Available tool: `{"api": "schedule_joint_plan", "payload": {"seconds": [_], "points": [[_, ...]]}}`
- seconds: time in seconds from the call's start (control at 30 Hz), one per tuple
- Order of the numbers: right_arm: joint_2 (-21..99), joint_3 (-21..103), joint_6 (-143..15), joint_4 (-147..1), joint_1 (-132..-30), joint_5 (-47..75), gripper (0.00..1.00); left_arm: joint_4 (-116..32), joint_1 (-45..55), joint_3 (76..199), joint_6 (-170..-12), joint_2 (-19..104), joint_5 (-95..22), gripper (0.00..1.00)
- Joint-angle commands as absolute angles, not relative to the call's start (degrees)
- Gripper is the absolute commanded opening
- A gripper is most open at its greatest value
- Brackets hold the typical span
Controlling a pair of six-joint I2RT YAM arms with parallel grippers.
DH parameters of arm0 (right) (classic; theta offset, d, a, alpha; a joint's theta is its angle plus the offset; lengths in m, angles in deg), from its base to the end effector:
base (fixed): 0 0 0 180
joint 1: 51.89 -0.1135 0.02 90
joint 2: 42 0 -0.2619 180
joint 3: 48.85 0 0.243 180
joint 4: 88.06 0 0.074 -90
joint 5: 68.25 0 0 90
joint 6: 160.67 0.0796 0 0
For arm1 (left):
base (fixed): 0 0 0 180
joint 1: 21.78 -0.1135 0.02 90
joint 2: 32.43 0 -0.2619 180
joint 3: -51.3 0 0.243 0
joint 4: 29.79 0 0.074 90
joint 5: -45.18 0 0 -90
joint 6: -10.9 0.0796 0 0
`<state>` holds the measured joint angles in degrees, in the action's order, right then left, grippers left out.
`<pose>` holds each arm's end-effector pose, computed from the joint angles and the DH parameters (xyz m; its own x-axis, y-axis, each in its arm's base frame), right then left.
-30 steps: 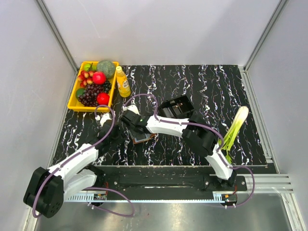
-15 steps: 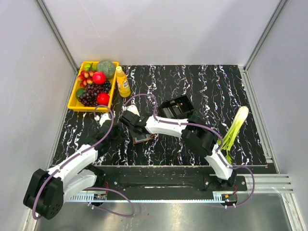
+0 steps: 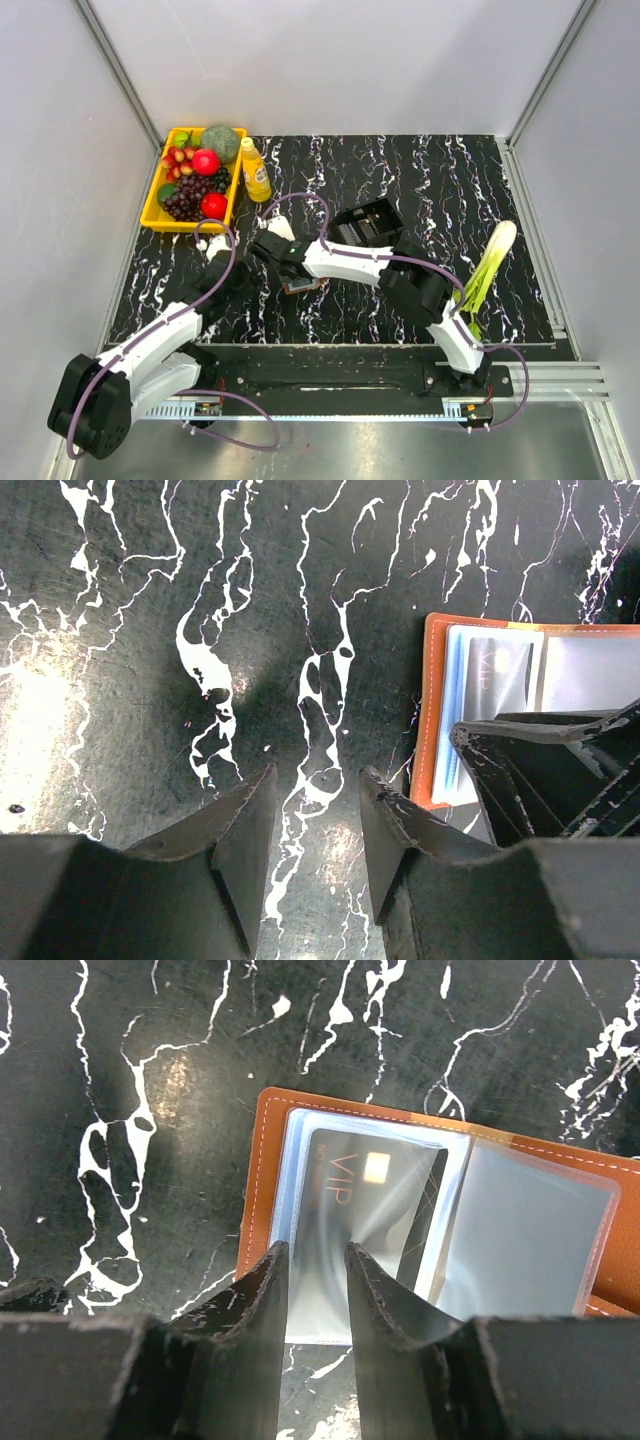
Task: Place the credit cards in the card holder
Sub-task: Insert the credit card into the card holder.
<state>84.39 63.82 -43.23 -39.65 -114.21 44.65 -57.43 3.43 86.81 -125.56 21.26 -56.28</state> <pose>0.2506 0.4110 0.1365 -0.7014 -0.4233 -0.5734 -0.4598 0.8835 -0.0899 0.1892 -0.0716 0.1397 -0.6588 -0.4751 -0.5834 -0.2691 0.8729 -0.4070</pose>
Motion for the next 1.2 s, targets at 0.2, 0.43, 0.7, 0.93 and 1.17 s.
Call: {"api": "schedule_joint_plan", "payload": {"seconds": [0.2,0.43,0.7,0.93,1.17], "points": [[76.2,61.2,-42.5,-37.7,-113.9,50.7,0.36,-54.1,3.2,87.3,-123.2,21.4,-54.6,0.43],[74.9,59.6,-42.8,-38.0,-112.7,49.7,0.44,-52.9,3.2,87.8,-122.5,23.0,-53.3,0.43],[80.5,63.2,-44.5,-38.3,-113.0,44.8,0.48,-50.3,3.2,89.9,-122.0,27.5,-51.0,0.45],[83.7,63.5,-42.9,-38.3,-113.0,45.3,0.5,-44.7,3.3,90.2,-122.2,30.9,-45.1,0.49],[84.0,62.0,-41.1,-38.2,-112.9,44.7,0.5,-37.9,3.8,88.1,-124.0,35.1,-44.6,0.51]]}}
